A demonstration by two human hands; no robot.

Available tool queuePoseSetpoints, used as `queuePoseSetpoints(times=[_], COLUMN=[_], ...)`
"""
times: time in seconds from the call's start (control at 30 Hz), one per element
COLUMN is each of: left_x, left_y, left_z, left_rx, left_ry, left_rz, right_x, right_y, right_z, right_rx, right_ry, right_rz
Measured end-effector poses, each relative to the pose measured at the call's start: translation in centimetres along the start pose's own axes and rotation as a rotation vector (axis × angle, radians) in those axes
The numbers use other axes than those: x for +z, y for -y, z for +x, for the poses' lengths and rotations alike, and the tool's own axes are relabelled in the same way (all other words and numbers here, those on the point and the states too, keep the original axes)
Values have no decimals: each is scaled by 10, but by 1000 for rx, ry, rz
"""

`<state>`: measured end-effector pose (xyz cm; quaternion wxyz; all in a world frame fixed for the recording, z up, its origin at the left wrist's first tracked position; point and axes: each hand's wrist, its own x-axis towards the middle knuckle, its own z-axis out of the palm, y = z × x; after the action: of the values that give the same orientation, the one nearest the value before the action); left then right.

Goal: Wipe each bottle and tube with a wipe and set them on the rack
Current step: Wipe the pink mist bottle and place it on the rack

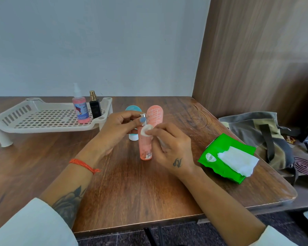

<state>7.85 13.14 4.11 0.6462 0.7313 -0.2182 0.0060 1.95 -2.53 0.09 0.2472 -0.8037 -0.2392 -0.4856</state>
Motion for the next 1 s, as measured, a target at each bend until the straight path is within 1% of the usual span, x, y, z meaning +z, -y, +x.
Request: queuePoseSetpoints(times=[0.07, 0.43, 0.5, 0.6, 0.63, 1.0], left_x=[-1, -2, -2, -1, -1, -2], left_y=[1, 3, 4, 4, 4, 6], left_z=[1, 1, 1, 1, 2, 3], left_rx=[-7, 2, 9, 19, 18, -4], left_ry=[-4, 9, 6, 7, 4, -13], left_rz=[15, 20, 15, -6, -7, 6], right_x=[0, 0, 0, 0, 0, 0], right_y=[-1, -1, 1, 0, 0, 1], right_z=[1, -2, -1, 0, 0, -2], right_rx=[10, 11, 1, 11, 13, -17], right_ry=[-15, 144, 116, 3, -8, 151], right_rz=[-28, 15, 13, 6, -15, -19])
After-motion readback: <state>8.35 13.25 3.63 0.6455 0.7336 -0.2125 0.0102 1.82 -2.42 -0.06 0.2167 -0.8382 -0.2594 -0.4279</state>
